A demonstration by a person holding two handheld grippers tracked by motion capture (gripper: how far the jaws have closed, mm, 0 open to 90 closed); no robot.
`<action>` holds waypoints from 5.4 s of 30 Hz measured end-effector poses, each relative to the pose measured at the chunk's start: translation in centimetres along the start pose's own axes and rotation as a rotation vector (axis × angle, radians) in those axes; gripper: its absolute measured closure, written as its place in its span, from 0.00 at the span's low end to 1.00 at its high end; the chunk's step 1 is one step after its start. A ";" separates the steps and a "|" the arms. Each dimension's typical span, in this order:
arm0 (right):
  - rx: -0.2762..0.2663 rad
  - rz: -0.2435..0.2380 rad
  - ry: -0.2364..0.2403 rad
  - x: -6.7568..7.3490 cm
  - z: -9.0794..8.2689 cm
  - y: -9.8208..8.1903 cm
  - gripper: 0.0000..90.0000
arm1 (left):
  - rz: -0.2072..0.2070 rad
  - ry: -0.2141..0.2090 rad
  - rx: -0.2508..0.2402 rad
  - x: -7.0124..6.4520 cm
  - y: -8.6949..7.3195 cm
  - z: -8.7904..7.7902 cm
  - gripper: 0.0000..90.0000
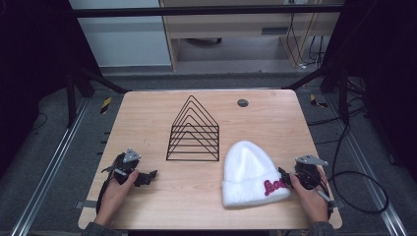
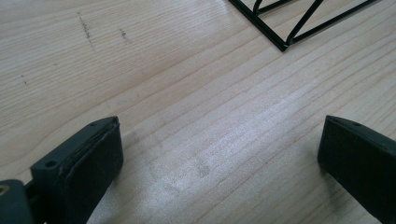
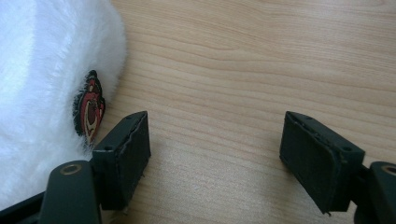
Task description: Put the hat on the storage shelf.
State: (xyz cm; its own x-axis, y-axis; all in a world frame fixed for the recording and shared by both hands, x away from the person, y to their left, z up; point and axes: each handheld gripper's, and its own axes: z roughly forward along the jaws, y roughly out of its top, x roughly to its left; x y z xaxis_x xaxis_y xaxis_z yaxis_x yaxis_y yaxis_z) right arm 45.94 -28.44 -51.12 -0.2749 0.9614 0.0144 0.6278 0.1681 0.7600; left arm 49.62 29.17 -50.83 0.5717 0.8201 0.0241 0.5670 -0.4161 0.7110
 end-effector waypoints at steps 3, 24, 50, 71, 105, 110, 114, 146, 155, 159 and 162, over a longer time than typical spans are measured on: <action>0.000 0.000 0.000 0.0 0.0 0.0 0.27 | -0.001 0.000 0.000 0.0 0.0 0.0 0.00; 0.045 -0.042 -0.003 0.1 -3.9 5.5 0.32 | -0.007 0.003 -0.002 0.0 -0.1 -0.1 0.00; 0.237 -0.251 0.119 8.2 2.6 12.7 0.43 | -0.006 0.002 -0.002 0.0 -0.1 -0.1 0.00; 0.352 -0.231 0.163 8.9 8.1 13.1 0.64 | -0.006 0.003 -0.002 0.0 -0.1 -0.1 0.00; -0.118 -0.209 0.321 8.4 -7.9 12.2 0.93 | 0.053 -0.018 -0.077 -1.3 1.3 -1.4 0.04; -0.173 -0.223 0.330 8.4 -10.4 12.4 0.93 | 0.092 -0.035 -0.128 -2.1 2.8 -3.1 0.04; -0.230 -0.223 0.345 8.7 -12.1 13.0 0.93 | 0.105 -0.055 -0.174 -2.0 4.1 -4.6 0.05; -0.427 -0.328 0.257 11.6 -15.2 26.4 0.93 | 0.234 -0.152 -0.290 -4.6 17.1 -10.4 0.08; -0.520 -0.309 0.266 13.1 -15.4 29.0 0.93 | 0.240 -0.180 -0.332 -5.4 18.2 -10.7 0.08; -0.542 -0.296 0.285 13.8 -15.1 30.3 0.93 | 0.218 -0.192 -0.355 -5.2 18.7 -10.8 0.09; -0.548 -0.291 0.306 14.6 -14.9 31.1 0.93 | 0.225 -0.197 -0.357 -5.4 19.0 -10.9 0.10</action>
State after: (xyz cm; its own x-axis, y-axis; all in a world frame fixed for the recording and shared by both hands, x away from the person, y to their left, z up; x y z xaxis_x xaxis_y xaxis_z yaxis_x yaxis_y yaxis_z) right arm 50.60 -12.45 -17.54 -0.6200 0.7756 -0.1186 0.0611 0.1985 0.9782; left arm 50.87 21.11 -29.84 0.7785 0.6202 0.0964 0.1960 -0.3861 0.9014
